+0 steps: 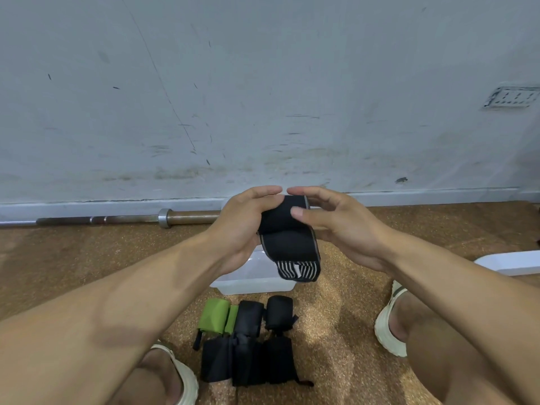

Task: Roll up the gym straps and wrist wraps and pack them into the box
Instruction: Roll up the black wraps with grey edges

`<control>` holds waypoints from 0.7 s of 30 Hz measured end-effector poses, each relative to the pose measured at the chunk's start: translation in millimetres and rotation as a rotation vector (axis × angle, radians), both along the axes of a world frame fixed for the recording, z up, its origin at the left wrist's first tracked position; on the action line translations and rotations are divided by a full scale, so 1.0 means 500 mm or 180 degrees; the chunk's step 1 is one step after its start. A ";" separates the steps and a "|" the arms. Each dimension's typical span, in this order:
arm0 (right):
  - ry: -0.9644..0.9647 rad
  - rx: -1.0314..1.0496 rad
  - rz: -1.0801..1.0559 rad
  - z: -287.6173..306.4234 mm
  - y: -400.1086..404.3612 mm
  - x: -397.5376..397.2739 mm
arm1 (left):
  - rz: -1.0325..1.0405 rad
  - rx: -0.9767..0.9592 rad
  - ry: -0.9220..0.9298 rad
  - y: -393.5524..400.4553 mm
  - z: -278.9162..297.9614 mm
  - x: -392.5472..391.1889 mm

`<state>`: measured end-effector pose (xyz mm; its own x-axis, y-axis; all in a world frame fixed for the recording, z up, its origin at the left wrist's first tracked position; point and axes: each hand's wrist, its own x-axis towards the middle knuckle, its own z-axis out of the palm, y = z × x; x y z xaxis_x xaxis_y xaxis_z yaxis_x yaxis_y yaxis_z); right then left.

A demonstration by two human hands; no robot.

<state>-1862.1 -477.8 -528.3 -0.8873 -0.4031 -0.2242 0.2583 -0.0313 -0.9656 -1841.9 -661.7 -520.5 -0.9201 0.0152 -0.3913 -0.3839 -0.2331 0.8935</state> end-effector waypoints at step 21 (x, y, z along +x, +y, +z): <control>-0.0184 0.0102 -0.0012 -0.002 -0.016 0.003 | -0.0021 -0.0347 0.0006 0.004 -0.001 0.005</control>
